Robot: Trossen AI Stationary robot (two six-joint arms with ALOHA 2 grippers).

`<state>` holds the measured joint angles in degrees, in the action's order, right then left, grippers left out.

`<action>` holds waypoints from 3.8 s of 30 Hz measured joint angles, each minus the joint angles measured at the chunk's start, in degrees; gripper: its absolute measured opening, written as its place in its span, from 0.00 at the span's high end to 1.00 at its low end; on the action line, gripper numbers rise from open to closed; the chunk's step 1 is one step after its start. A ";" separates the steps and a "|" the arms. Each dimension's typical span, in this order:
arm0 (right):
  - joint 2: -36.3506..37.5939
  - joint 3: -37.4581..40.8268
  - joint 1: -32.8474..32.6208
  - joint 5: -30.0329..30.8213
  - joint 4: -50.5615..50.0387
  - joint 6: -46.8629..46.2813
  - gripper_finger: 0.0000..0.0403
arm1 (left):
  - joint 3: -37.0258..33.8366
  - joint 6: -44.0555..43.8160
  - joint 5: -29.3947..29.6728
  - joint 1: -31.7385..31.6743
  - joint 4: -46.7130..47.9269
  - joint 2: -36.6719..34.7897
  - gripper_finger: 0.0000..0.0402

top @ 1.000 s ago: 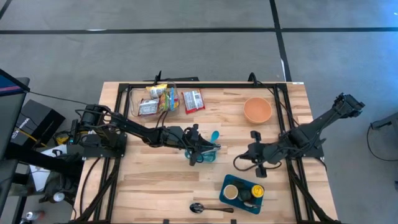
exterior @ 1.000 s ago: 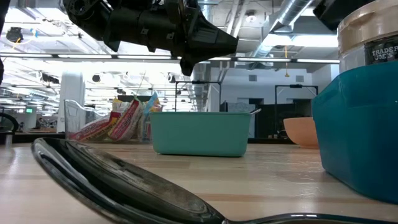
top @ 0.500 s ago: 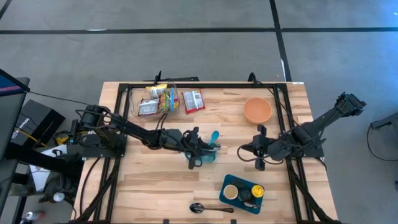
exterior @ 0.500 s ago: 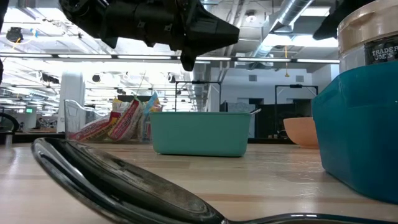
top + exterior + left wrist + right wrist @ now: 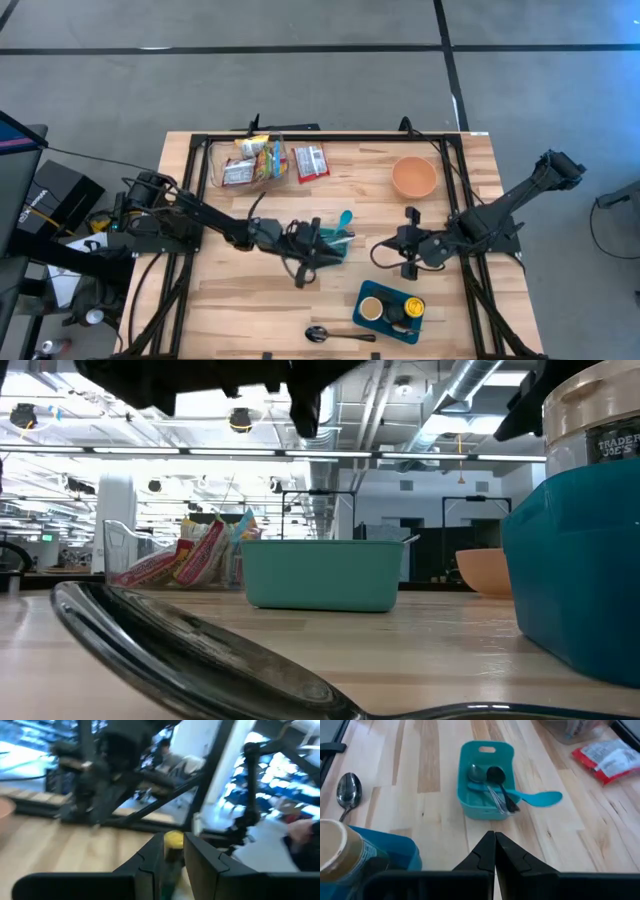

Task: Pick & Place Food Item
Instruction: Put the black tablespoon into the green bin

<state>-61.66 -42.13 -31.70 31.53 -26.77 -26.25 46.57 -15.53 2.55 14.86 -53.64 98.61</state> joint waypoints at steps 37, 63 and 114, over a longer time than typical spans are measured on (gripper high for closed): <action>-10.31 -0.26 0.00 -0.05 9.49 5.73 1.00 | 18.25 9.50 11.84 17.48 31.02 0.00 1.00; -10.31 -0.26 2.99 0.24 9.67 5.69 1.00 | 20.02 1.93 16.85 21.26 36.97 5.08 1.00; -22.15 -14.64 -7.46 -1.57 18.97 6.96 1.00 | 19.96 -10.48 17.63 22.99 57.76 7.30 1.00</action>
<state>-83.81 -56.77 -39.16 29.96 -7.80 -19.29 66.52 -26.01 20.17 37.85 4.12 105.91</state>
